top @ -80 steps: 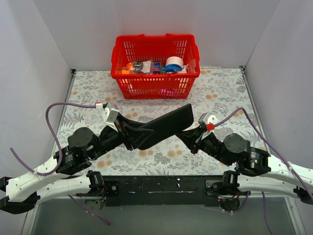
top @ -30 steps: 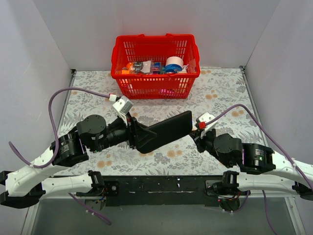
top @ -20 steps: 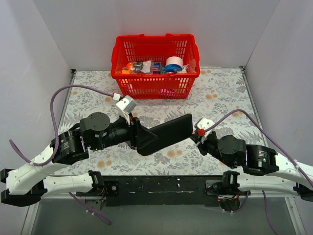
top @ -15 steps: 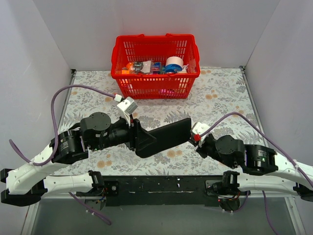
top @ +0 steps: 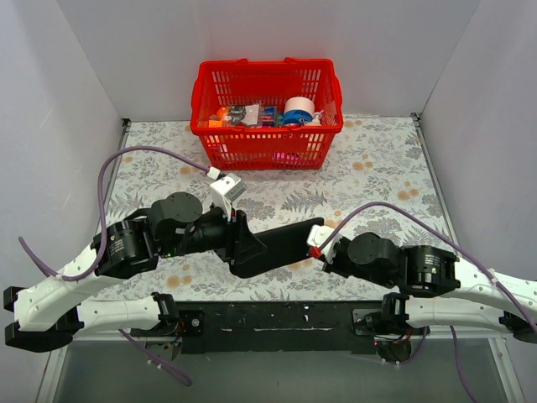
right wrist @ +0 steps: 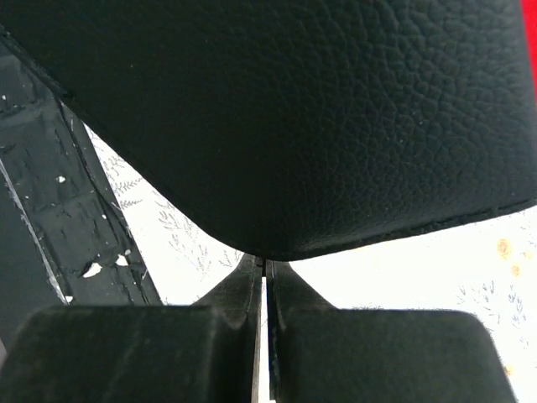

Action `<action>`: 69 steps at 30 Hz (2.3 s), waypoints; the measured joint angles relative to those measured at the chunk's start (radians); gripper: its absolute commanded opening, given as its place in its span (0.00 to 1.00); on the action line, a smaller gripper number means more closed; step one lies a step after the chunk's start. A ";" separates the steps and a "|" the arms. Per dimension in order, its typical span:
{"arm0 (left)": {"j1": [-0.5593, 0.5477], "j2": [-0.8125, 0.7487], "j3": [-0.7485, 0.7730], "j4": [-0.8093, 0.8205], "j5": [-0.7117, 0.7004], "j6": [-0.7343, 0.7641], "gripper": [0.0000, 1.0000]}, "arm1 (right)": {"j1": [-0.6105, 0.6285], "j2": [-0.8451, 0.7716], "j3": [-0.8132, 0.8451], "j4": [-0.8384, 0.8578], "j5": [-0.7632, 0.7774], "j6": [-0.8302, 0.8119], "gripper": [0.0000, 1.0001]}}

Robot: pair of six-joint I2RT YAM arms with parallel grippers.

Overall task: Sort the hair-cutting tools
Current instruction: Zip the hairdressing tool bag.

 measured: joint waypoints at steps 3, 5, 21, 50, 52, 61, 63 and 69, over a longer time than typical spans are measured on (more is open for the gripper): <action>0.000 -0.003 -0.005 -0.008 0.000 -0.004 0.00 | 0.005 0.002 0.000 0.000 0.007 -0.021 0.01; 0.000 -0.006 -0.008 -0.007 0.000 -0.007 0.00 | 0.007 0.000 -0.001 0.010 0.042 -0.039 0.01; 0.000 -0.049 -0.033 -0.002 0.007 -0.014 0.00 | 0.008 0.002 0.028 0.066 0.076 -0.142 0.01; 0.000 -0.135 -0.047 0.119 0.314 0.145 0.00 | -0.002 -0.521 0.065 0.141 0.004 0.194 0.86; 0.000 -0.139 -0.058 0.142 0.381 0.166 0.00 | 0.000 -0.509 0.065 0.158 -0.035 0.222 0.86; 0.000 -0.140 -0.074 0.192 0.590 0.230 0.00 | 0.000 -0.389 0.067 0.187 -0.346 0.340 0.82; 0.000 -0.140 -0.074 0.195 0.605 0.236 0.00 | 0.000 -0.384 0.068 0.203 -0.408 0.364 0.82; 0.000 -0.136 -0.075 0.196 0.621 0.249 0.00 | 0.000 -0.378 0.093 0.239 -0.526 0.418 0.82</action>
